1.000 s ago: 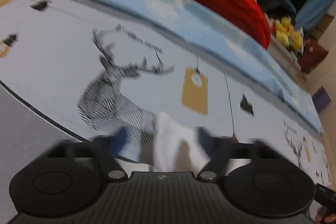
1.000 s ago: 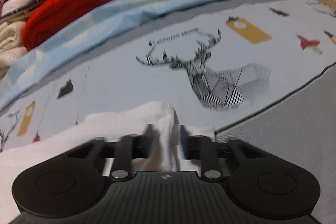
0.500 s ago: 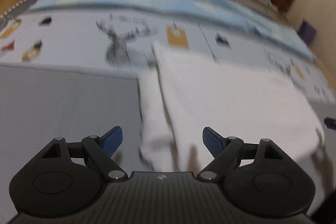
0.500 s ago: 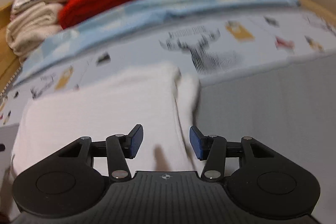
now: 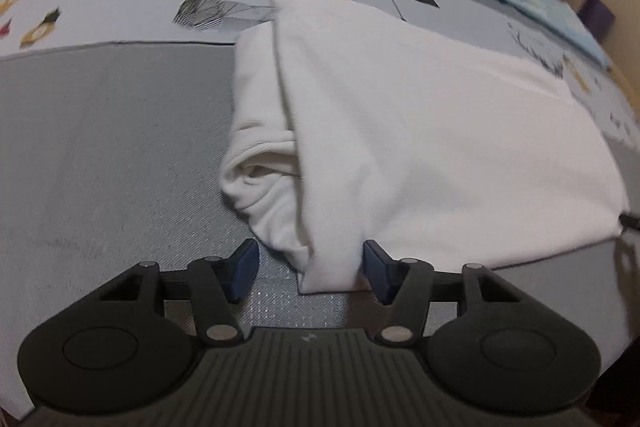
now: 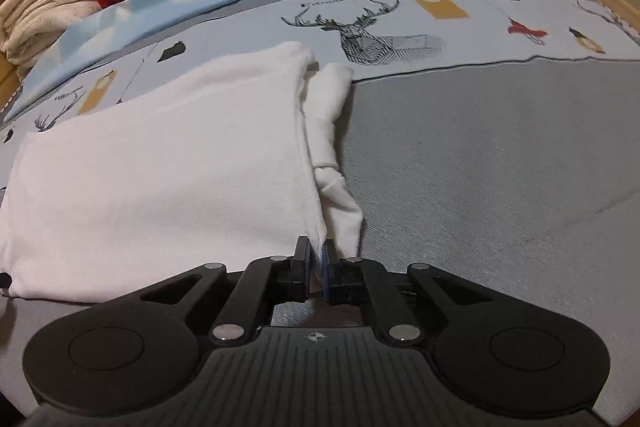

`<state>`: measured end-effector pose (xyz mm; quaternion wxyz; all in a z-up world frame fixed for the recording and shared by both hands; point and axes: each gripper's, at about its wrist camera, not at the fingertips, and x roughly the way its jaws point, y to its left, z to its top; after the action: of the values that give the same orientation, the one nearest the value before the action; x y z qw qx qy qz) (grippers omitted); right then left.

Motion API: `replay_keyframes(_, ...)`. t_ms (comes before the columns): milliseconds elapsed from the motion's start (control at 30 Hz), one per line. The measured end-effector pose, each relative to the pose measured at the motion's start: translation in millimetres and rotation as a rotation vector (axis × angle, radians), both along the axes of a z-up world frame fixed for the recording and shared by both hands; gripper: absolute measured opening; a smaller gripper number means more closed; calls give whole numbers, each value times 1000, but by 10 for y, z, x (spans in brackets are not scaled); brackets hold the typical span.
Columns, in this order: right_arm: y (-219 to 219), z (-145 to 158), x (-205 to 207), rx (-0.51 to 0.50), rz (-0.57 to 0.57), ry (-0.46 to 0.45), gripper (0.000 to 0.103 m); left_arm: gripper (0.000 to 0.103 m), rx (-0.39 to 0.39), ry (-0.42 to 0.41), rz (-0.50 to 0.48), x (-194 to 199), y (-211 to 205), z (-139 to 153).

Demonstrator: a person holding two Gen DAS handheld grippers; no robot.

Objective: Fold small clothes

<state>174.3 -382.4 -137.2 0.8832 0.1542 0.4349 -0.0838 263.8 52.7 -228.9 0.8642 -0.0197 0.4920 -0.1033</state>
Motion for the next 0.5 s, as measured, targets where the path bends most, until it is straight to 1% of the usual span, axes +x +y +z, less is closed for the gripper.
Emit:
replay_keyframes(33,-20,-39,11,0,-2,17,5,70,-4,-2,9,3,31,8)
replay_keyframes(67,-23,-76,24,1,3,29,5,78,2,-6,17,0,50,12)
replay_keyframes(100,2,-90,29,-12,14,28,6,84,12,-5,24,6,63,20)
replay_keyframes(133,33,-85,35,-33,23,27,6,86,16,-5,32,3,85,28)
replay_keyframes(167,64,-64,32,-53,26,25,8,86,7,-7,40,-7,117,50)
replay_keyframes(200,77,-34,24,-63,21,21,17,86,-5,-10,50,-23,154,85)
replay_keyframes(233,113,29,4,-89,7,12,22,86,-8,-18,70,-43,184,140)
replay_keyframes(300,229,212,-111,-162,17,-80,46,95,-14,-58,127,-115,263,260)
replay_keyframes(333,307,295,-192,-191,25,-137,52,102,-9,-81,162,-151,309,325)
replay_keyframes(367,405,359,-277,-210,33,-185,59,103,6,-111,198,-192,338,383)
replay_keyframes(433,592,399,-396,-202,67,-236,61,103,53,-170,232,-271,368,486)
replay_keyframes(500,810,378,-466,-184,127,-242,62,103,94,-195,234,-287,378,560)
